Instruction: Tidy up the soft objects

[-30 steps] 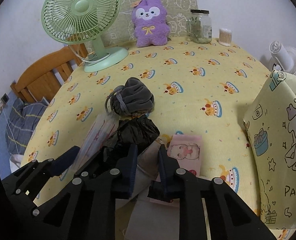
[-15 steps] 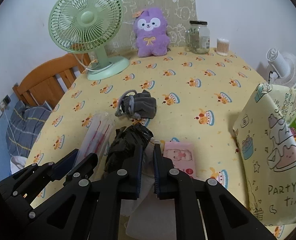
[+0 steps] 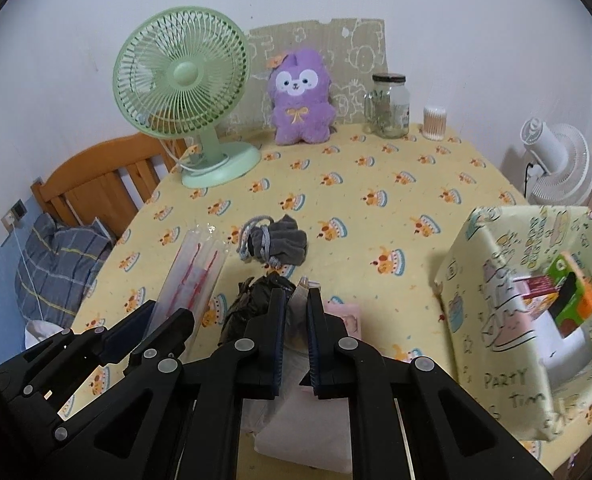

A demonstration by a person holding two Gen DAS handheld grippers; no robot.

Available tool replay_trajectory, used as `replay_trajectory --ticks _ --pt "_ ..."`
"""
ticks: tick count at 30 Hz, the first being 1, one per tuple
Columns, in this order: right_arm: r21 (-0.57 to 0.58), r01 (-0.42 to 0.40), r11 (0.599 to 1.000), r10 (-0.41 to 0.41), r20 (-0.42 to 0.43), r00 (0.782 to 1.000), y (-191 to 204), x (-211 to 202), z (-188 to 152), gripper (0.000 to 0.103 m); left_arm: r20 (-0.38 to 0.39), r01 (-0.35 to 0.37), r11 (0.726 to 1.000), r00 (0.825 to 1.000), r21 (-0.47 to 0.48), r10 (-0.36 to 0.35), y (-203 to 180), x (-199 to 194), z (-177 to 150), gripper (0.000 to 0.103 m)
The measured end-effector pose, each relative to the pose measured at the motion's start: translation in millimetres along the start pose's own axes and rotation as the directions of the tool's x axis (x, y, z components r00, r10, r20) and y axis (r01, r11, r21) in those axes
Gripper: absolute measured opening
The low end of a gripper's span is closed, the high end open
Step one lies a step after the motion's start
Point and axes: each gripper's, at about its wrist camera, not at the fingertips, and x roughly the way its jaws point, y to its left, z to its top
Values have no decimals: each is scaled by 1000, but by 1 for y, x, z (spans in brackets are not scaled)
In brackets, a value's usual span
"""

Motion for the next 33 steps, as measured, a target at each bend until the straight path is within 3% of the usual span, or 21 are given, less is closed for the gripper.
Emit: replay_trajectory --ticks 33 --pt "-98 6 995 9 151 989 -19 -97 33 13 160 0 999 987 -36 6 -36 -79 25 18"
